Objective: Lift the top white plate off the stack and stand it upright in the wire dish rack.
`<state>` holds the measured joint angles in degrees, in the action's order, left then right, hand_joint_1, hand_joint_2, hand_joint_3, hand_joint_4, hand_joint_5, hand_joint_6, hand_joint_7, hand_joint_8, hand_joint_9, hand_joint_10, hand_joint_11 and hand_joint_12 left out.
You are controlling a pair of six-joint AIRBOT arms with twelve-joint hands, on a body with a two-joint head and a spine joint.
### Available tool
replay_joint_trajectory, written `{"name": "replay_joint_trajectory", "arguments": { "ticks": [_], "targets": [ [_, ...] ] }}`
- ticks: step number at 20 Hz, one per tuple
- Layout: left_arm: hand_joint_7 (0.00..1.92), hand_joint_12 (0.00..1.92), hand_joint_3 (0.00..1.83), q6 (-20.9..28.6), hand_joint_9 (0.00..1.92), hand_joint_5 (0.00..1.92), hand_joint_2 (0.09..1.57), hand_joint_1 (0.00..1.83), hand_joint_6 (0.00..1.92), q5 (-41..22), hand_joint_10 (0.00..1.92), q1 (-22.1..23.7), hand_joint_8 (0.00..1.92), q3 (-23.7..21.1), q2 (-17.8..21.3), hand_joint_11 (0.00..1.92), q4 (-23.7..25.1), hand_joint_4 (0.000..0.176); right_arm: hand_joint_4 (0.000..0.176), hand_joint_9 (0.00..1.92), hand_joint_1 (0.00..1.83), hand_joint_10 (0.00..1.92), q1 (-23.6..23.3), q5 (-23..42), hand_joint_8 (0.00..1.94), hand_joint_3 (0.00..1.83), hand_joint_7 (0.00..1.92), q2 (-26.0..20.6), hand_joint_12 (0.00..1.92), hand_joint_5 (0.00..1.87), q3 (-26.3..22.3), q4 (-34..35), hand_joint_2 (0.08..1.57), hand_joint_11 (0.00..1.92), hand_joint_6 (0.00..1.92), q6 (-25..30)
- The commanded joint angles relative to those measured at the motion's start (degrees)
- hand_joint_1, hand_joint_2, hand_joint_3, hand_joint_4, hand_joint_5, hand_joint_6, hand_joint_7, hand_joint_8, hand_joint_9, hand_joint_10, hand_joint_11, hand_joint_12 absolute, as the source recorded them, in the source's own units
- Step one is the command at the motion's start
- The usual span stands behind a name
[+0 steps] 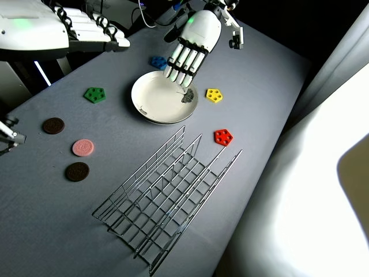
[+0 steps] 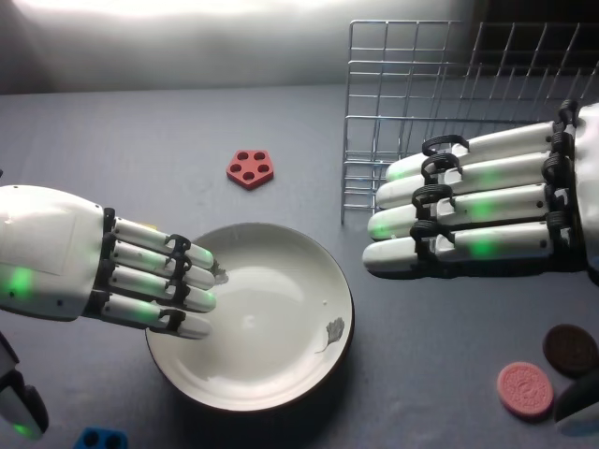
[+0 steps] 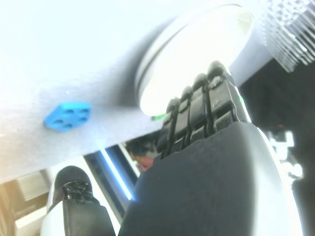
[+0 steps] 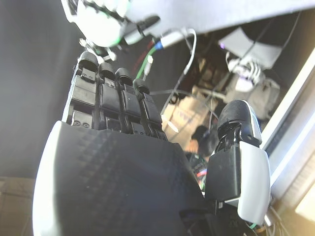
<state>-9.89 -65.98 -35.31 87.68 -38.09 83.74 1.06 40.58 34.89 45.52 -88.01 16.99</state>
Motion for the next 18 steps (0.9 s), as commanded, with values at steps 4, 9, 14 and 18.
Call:
{"name": "replay_joint_trajectory", "arguments": {
  "ticks": [4, 9, 14, 18],
  "targets": [
    [0.0, 0.05, 0.0, -0.34, 0.01, 0.0, 0.89, 0.15, 0.0, -1.86, 0.0, 0.33, 0.0, -0.19, -0.77, 0.05, -3.74, 0.0, 0.0, 0.02, 0.32, 0.01, 0.88, 2.34, 0.0, 0.0, 0.01, 0.06, 0.05, 0.0, -0.22, 0.49, 1.06, 0.07, 0.0, 1.0],
    [0.0, 0.05, 0.0, -0.72, 0.01, 0.0, 0.89, 0.17, 0.0, -1.28, 0.0, -0.54, 0.0, 0.95, -1.5, 0.05, -3.68, 0.0, 0.0, 0.0, 0.34, 0.0, 0.92, 0.01, 0.0, 0.0, 0.0, 0.38, 0.04, 0.0, -0.18, 1.03, 1.06, 0.04, 0.0, 0.59],
    [0.0, 0.05, 0.0, -1.43, 0.0, 0.0, 0.89, 0.17, 0.0, -1.08, 0.0, -1.56, 0.0, 2.29, -2.14, 0.04, -3.46, 0.0, 0.0, 0.01, 0.31, 0.0, 4.09, -1.19, 0.0, 0.0, 0.01, 3.63, 0.04, 0.0, 2.22, 3.4, 1.06, 0.06, 0.0, -1.76],
    [0.0, 0.05, 0.0, -2.08, 0.0, 0.0, 0.89, 0.17, 0.0, -0.76, 0.0, -2.16, 0.0, 2.92, -2.51, 0.06, -3.24, 0.0, 0.0, 0.0, 0.32, 0.0, 8.12, -2.13, 0.0, 0.0, 0.0, 5.94, 0.04, 0.0, 4.15, 6.31, 1.07, 0.04, 0.0, -4.81]
  ]
}}
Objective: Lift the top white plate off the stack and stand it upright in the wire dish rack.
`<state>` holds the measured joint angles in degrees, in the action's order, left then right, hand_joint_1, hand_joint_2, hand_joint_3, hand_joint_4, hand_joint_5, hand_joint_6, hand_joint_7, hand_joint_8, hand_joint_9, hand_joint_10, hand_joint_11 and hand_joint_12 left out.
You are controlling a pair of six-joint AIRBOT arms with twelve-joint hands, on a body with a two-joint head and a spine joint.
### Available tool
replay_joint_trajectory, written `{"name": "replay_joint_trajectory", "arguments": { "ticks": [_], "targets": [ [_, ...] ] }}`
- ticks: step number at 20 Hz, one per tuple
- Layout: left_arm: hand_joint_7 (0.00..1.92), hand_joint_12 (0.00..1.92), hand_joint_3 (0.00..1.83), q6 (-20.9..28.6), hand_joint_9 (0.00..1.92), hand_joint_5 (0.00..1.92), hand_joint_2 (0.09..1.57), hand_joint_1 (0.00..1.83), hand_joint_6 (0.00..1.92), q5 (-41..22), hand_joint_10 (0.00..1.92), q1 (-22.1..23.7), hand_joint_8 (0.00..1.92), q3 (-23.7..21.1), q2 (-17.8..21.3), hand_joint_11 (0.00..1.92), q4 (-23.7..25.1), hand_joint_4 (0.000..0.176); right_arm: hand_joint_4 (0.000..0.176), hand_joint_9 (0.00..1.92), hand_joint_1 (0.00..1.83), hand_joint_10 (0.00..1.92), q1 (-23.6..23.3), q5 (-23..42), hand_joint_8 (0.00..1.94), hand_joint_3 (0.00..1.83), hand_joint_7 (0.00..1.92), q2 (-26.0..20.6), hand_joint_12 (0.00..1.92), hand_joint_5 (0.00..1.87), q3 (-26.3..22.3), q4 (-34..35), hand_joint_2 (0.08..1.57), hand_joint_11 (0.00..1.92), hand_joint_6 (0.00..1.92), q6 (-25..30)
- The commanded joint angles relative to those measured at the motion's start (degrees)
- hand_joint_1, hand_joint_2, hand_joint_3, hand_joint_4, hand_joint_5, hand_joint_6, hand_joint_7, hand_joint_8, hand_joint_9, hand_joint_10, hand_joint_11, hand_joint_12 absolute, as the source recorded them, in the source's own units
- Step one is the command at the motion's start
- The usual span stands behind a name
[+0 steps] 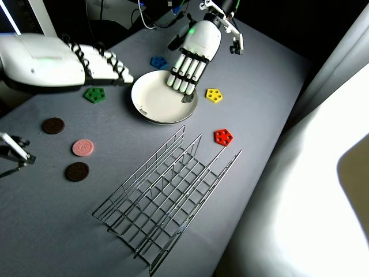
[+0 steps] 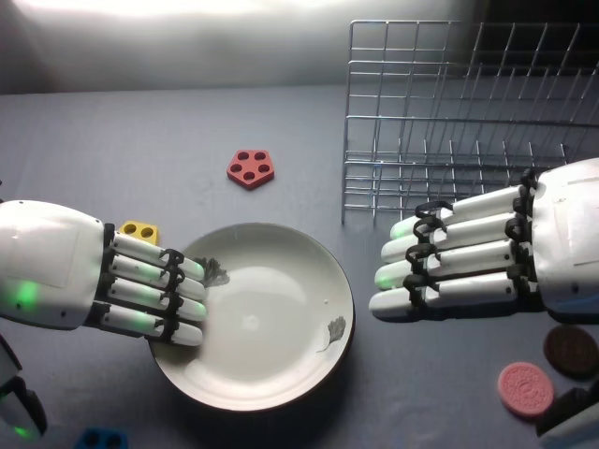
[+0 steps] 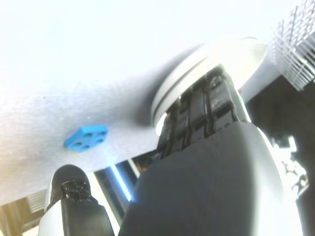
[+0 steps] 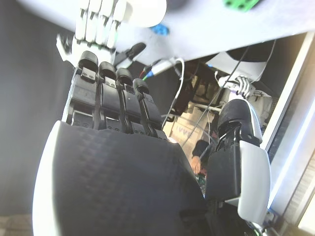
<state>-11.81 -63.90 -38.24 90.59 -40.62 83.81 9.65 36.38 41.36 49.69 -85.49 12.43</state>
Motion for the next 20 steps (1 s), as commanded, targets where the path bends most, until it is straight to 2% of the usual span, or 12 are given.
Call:
{"name": "replay_joint_trajectory", "arguments": {
  "ticks": [1, 4, 7, 12, 14, 17, 20],
  "targets": [
    [0.0, 0.05, 0.0, -0.28, 0.0, 0.0, 0.89, 0.17, 0.0, -2.79, 0.0, 0.67, 0.0, 0.08, -0.03, 0.06, -3.22, 0.0, 0.0, 0.0, 0.32, 0.0, 0.1, 2.06, 0.0, 0.0, 0.0, -0.31, 0.04, 0.0, 0.25, 4.43, 1.07, 0.04, 0.0, -0.78],
    [0.0, 0.05, 0.0, -0.31, 0.0, 0.0, 0.89, 0.14, 0.0, -2.74, 0.0, 0.52, 0.0, 0.46, -0.31, 0.04, -2.92, 0.0, 0.0, 0.0, 0.34, 0.0, 2.24, 2.11, 0.0, 0.0, 0.0, 0.72, 0.04, 0.0, 1.36, 8.23, 1.06, 0.05, 0.0, -5.18],
    [0.0, 0.05, 0.0, -0.31, 0.0, 0.0, 0.89, 0.17, 0.0, -2.79, 0.0, 0.44, 0.0, 0.55, -0.45, 0.05, -2.63, 0.0, 0.0, 0.04, 0.34, 0.01, 2.74, 2.12, 0.01, 0.0, 0.03, 1.39, 0.06, 0.0, 2.07, 10.05, 1.05, 0.09, 0.0, -6.6],
    [0.0, 0.05, 0.0, -0.3, 0.0, 0.0, 0.9, 0.15, 0.0, -2.6, 0.0, -0.05, 0.0, 0.52, -0.72, 0.04, -2.41, 0.0, 0.0, 0.01, 0.35, 0.0, 3.64, 2.17, 0.0, 0.0, 0.0, 2.74, 0.04, 0.0, 4.03, 14.42, 1.06, 0.05, 0.0, -8.2],
    [0.0, 0.05, 0.0, -0.3, 0.0, 0.0, 0.89, 0.16, 0.0, -2.4, 0.0, -0.13, 0.0, 0.53, -0.88, 0.05, -2.29, 0.0, 0.0, 0.01, 0.35, 0.0, 3.93, 2.64, 0.0, 0.0, 0.01, 2.81, 0.05, 0.0, 4.19, 16.64, 1.06, 0.06, 0.0, -12.63],
    [0.0, 0.05, 0.0, -0.29, 0.0, 0.0, 0.88, 0.17, 0.0, -1.71, 0.0, -0.54, 0.0, 0.43, -1.37, 0.04, -2.3, 0.0, 0.0, 0.02, 0.32, 0.01, 3.92, 3.59, 0.0, 0.0, 0.01, 2.64, 0.05, 0.0, 4.17, 17.02, 1.06, 0.07, 0.0, -13.84],
    [0.0, 0.06, 0.0, -0.29, 0.01, 0.0, 0.88, 0.17, 0.0, -0.36, 0.0, -1.71, 0.0, -0.28, -2.34, 0.06, -3.41, 0.0, 0.0, 0.02, 0.38, 0.01, 3.93, 3.77, 0.01, 0.0, 0.02, 2.79, 0.05, 0.0, 4.36, 18.45, 1.06, 0.07, 0.0, -16.57]
  ]
}}
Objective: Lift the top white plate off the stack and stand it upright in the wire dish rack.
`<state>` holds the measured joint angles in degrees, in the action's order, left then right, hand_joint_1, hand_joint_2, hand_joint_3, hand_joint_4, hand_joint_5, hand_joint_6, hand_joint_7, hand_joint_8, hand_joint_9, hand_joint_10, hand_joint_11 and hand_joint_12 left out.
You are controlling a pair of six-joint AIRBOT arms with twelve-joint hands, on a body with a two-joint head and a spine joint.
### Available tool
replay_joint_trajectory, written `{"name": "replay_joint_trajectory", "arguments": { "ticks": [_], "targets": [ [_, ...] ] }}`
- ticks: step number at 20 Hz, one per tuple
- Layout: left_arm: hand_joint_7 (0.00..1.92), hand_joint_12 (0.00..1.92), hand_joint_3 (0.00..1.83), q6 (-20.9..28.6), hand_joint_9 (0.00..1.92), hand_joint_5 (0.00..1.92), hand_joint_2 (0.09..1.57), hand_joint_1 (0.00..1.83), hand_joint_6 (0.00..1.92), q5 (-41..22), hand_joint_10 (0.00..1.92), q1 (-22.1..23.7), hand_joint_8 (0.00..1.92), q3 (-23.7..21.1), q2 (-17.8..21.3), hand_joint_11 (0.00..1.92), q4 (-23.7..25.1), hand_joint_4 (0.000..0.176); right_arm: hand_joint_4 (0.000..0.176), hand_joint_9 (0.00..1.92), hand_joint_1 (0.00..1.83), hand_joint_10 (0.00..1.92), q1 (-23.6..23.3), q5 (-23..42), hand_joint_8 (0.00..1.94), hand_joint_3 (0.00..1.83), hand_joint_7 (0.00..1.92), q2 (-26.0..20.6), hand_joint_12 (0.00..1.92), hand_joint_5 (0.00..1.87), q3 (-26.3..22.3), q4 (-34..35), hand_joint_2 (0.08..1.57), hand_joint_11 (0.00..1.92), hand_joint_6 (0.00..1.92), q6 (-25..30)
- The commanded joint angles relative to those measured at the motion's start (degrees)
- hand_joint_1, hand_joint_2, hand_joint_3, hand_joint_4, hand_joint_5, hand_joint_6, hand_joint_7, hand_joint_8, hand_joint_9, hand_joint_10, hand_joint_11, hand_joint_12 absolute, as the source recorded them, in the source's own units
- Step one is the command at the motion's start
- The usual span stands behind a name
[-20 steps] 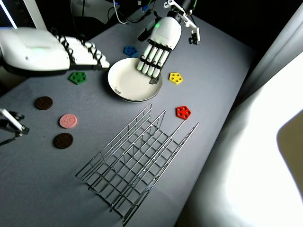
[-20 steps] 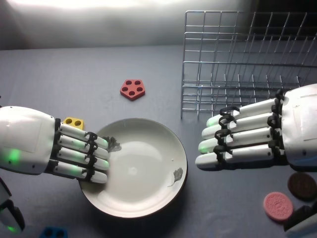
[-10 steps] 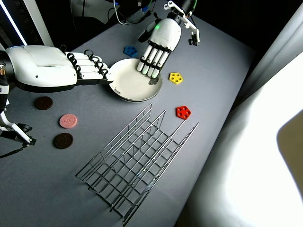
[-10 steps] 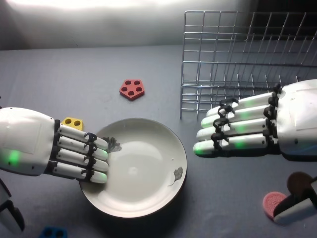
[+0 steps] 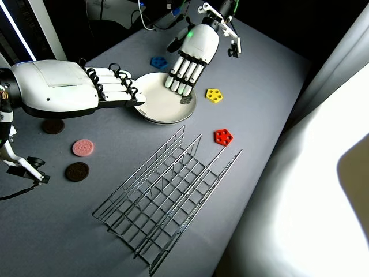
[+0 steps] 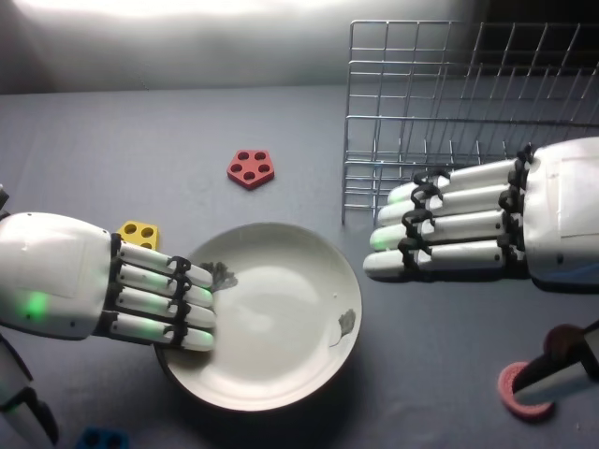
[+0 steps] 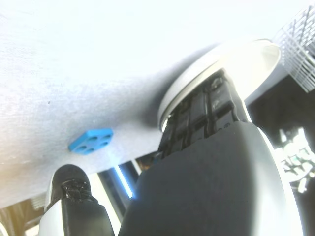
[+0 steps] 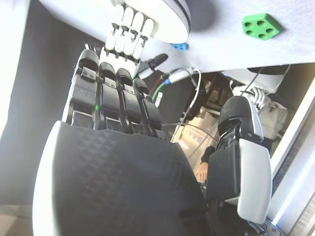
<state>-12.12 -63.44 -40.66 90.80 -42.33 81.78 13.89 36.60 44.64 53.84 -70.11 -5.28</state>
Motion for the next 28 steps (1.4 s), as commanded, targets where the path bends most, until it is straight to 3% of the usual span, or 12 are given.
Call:
{"name": "replay_joint_trajectory", "arguments": {
  "ticks": [1, 3, 9, 13, 17, 22, 28],
  "targets": [
    [0.0, 0.05, 0.0, 0.01, 0.0, 0.0, 0.88, 0.17, 0.0, -0.47, 0.0, 0.13, 0.0, -0.84, -1.1, 0.05, -2.2, 0.0, 0.0, 0.02, 0.37, 0.0, -0.12, 3.63, 0.0, 0.0, 0.02, -0.34, 0.05, 0.0, 0.09, 4.46, 1.05, 0.08, 0.0, -2.77],
    [0.0, 0.05, 0.0, 0.0, 0.0, 0.0, 0.88, 0.18, 0.0, 0.51, 0.0, -0.03, 0.0, -1.59, -2.02, 0.05, -2.66, 0.0, 0.0, 0.02, 0.35, 0.0, 0.5, 4.26, 0.0, 0.0, 0.01, -0.1, 0.05, 0.0, -0.27, 5.91, 1.05, 0.07, 0.0, -7.66],
    [0.0, 0.06, 0.0, 0.0, 0.0, 0.0, 0.88, 0.2, 0.0, 3.63, 0.0, 1.65, 0.0, -3.74, -5.43, 0.06, -3.95, 0.0, 0.0, 0.02, 0.36, 0.01, 3.03, 4.76, 0.01, 0.0, 0.02, 1.77, 0.05, 0.0, -0.07, 9.09, 1.05, 0.07, 0.0, -10.33],
    [0.0, 0.06, 0.0, 0.01, 0.0, 0.0, 0.89, 0.16, 0.0, 4.52, 0.0, 2.49, 0.0, -4.0, -6.73, 0.05, -4.23, 0.0, 0.0, 0.0, 0.38, 0.0, 4.42, 4.4, 0.0, 0.0, 0.0, 3.77, 0.04, 0.0, 0.05, 10.75, 1.05, 0.05, 0.0, -14.97],
    [0.0, 0.05, 0.0, 0.02, 0.0, 0.0, 0.88, 0.15, 0.0, 4.11, 0.0, 2.24, 0.0, -3.0, -6.92, 0.04, -4.05, 0.0, 0.0, 0.0, 0.75, 0.0, 5.22, 4.26, 0.0, 0.0, 0.0, 5.28, 0.04, 0.0, 0.67, 11.58, 1.08, 0.04, 0.0, -15.7],
    [0.0, 0.06, 0.0, 0.05, 0.0, 0.0, 0.88, 0.19, 0.0, 3.58, 0.0, 2.16, 0.0, -1.97, -7.02, 0.05, -4.0, 0.0, 0.0, 0.02, 1.23, 0.0, 6.24, 2.84, 0.0, 0.0, 0.0, 8.04, 0.09, 0.0, 2.29, 13.78, 0.97, 0.11, 0.0, -18.08],
    [0.0, 0.05, 0.0, 0.08, 0.0, 0.0, 0.89, 0.17, 0.0, 3.49, 0.0, 2.12, 0.0, -1.6, -7.06, 0.03, -3.98, 0.0, 0.0, 0.11, 1.25, 0.01, 7.13, 1.35, 0.01, 0.0, 0.06, 11.93, 0.13, 0.06, 4.92, 17.95, 1.0, 0.19, 0.01, -19.14]
  ]
}}
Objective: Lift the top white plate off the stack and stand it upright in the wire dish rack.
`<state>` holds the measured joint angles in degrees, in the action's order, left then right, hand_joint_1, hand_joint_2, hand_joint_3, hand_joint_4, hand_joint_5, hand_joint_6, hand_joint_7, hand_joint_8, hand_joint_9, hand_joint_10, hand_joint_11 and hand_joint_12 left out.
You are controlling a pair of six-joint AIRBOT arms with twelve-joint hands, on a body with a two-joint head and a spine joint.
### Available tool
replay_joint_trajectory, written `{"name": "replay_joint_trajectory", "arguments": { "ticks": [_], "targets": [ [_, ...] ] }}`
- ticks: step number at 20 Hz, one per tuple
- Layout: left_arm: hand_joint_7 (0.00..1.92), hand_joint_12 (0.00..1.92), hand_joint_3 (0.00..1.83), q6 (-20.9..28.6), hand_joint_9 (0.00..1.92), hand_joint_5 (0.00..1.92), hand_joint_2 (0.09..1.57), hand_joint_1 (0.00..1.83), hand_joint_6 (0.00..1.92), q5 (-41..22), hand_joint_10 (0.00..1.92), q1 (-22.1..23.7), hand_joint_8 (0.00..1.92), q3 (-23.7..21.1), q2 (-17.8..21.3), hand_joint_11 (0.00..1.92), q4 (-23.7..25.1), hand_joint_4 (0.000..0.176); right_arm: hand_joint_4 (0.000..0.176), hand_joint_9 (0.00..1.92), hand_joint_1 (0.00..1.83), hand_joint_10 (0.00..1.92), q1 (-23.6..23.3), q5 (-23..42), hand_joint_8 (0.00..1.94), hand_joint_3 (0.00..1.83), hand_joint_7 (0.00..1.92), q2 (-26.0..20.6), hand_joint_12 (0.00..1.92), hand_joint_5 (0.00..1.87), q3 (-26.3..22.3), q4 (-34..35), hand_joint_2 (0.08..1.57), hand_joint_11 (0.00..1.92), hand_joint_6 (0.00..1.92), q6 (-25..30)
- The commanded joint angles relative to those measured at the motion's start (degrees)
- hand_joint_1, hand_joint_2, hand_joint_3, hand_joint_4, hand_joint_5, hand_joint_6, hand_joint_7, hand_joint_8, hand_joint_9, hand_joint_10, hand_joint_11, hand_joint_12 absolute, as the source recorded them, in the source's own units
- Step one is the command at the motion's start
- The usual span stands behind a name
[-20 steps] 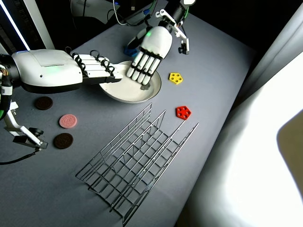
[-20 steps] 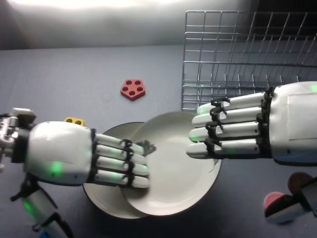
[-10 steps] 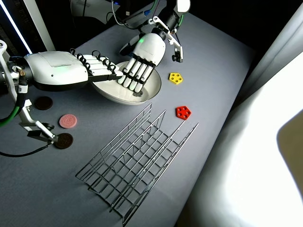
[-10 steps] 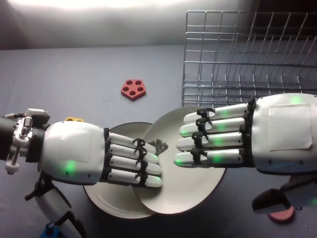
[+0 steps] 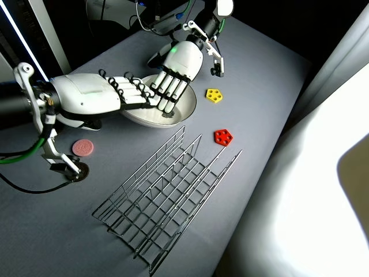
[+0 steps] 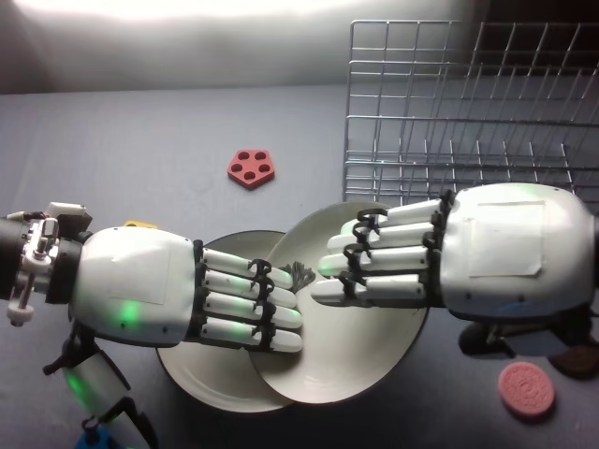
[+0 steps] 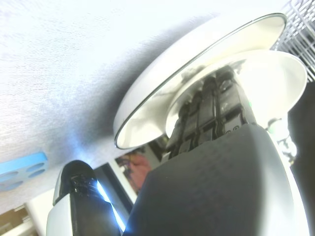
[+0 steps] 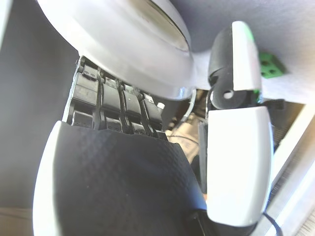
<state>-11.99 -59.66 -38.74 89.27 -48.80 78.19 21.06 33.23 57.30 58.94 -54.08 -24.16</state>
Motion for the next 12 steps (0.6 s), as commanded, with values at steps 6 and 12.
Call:
{"name": "replay_joint_trajectory", "arguments": {
  "ticks": [6, 12],
  "targets": [
    [0.0, 0.07, 0.0, -0.04, 0.0, 0.0, 0.87, 0.19, 0.0, -0.66, 0.0, 0.2, 0.0, 0.54, -0.73, 0.07, -0.5, 0.0, 0.0, 0.25, 1.35, 0.02, 0.13, 4.7, 0.01, 0.01, 0.2, 2.05, 0.17, 0.17, 0.39, 4.83, 1.02, 0.23, 0.0, -4.04],
    [0.0, 0.05, 0.0, -0.04, 0.0, 0.0, 0.87, 0.18, 0.0, -0.82, 0.0, -0.07, 0.0, 1.23, -0.97, 0.03, -0.71, 0.0, 0.0, 0.36, 1.4, 0.0, 0.95, 4.89, 0.01, 0.0, 0.34, 4.83, 0.27, 0.3, 2.94, 6.74, 1.06, 0.29, 0.01, -4.04]
  ]
}}
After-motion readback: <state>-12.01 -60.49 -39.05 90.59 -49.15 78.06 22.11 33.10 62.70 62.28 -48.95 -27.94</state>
